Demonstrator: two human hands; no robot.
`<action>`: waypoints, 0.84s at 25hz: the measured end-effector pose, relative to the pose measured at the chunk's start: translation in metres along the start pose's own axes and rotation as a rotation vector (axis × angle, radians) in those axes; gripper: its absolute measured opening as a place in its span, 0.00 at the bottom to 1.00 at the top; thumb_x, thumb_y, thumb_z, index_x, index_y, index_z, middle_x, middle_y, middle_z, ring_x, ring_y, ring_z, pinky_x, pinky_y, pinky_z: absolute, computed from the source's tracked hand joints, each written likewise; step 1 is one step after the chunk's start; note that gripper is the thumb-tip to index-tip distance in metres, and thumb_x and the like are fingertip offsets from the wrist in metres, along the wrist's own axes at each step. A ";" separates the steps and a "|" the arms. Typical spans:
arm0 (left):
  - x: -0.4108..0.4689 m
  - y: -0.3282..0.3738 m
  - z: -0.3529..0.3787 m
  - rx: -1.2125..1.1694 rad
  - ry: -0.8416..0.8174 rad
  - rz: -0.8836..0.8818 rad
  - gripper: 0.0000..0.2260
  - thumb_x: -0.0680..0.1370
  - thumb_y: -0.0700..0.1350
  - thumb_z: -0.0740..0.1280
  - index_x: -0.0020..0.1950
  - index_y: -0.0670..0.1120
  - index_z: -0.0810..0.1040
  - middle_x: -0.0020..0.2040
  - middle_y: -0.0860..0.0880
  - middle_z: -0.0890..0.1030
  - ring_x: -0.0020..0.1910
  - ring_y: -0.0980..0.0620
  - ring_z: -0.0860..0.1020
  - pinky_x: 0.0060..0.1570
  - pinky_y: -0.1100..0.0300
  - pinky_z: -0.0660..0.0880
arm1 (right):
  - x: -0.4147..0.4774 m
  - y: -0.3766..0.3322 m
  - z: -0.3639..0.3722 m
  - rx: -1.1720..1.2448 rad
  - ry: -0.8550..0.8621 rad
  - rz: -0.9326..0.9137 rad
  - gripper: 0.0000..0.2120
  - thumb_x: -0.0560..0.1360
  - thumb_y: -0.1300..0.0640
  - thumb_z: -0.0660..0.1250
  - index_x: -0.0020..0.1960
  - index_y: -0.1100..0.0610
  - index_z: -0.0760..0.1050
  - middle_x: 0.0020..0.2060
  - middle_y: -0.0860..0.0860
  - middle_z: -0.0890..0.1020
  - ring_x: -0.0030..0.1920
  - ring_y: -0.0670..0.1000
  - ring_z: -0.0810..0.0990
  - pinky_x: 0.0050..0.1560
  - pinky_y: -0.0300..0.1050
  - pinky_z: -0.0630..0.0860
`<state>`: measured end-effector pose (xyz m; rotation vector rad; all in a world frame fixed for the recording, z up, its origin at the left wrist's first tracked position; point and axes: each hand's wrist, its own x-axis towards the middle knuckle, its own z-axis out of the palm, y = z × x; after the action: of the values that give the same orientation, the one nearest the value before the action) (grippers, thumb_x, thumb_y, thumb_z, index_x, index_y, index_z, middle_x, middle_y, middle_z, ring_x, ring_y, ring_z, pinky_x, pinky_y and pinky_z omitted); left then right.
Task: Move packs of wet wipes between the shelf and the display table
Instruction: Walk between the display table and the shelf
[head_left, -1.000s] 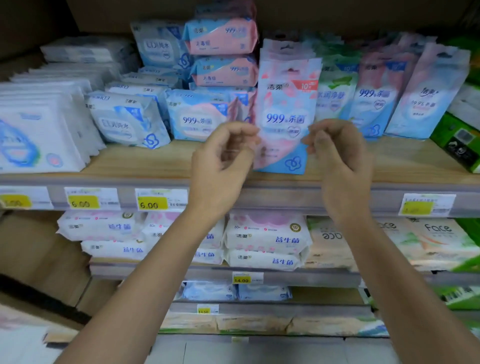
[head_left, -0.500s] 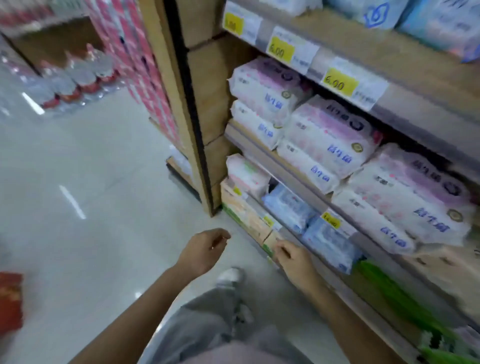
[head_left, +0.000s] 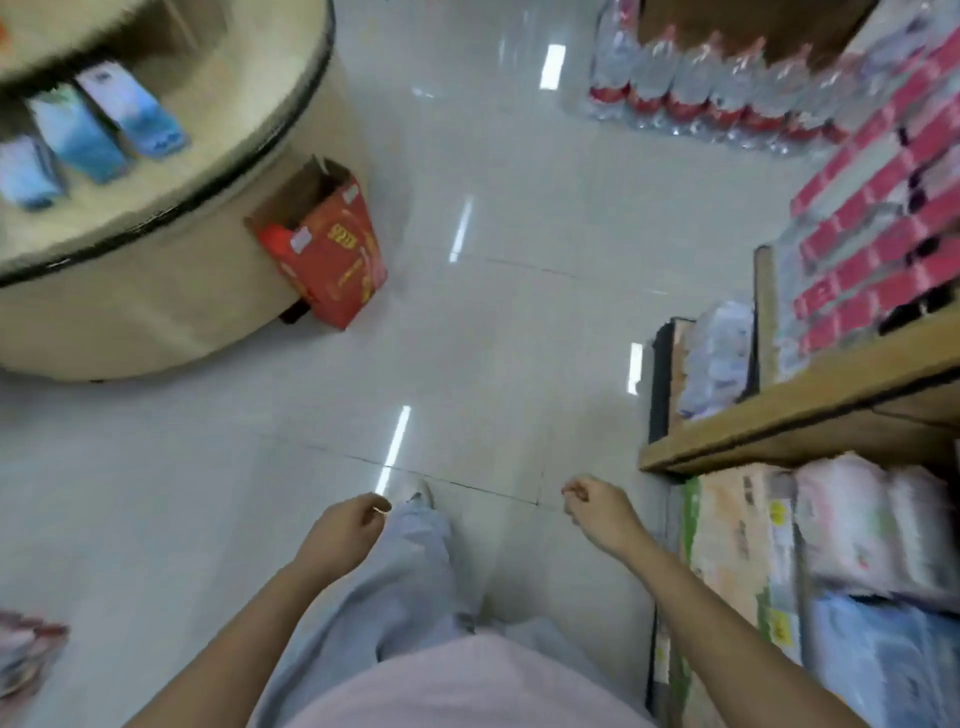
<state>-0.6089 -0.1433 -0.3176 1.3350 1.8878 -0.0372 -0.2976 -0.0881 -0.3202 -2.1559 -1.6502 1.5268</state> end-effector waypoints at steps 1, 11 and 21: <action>0.004 -0.018 -0.009 -0.076 0.026 -0.068 0.11 0.79 0.43 0.60 0.59 0.48 0.79 0.54 0.50 0.82 0.52 0.50 0.78 0.49 0.61 0.71 | 0.021 -0.029 0.001 -0.023 -0.013 -0.050 0.05 0.77 0.60 0.61 0.47 0.54 0.76 0.44 0.55 0.81 0.49 0.58 0.80 0.54 0.51 0.77; 0.127 -0.120 -0.184 -0.471 0.152 -0.290 0.06 0.78 0.42 0.63 0.51 0.51 0.77 0.47 0.48 0.81 0.49 0.48 0.80 0.45 0.61 0.74 | 0.176 -0.265 0.040 -0.146 -0.122 -0.120 0.06 0.78 0.63 0.59 0.50 0.58 0.75 0.43 0.56 0.80 0.40 0.54 0.78 0.42 0.44 0.75; 0.282 -0.144 -0.339 -0.672 0.330 -0.339 0.07 0.79 0.43 0.63 0.53 0.51 0.78 0.48 0.51 0.80 0.49 0.50 0.79 0.44 0.62 0.73 | 0.324 -0.405 0.045 -0.292 -0.197 -0.022 0.09 0.77 0.65 0.58 0.52 0.63 0.76 0.47 0.62 0.82 0.38 0.53 0.77 0.37 0.40 0.72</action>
<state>-0.9565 0.1644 -0.3209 0.5823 2.1094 0.6239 -0.6343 0.3085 -0.3409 -2.1662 -2.0705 1.6279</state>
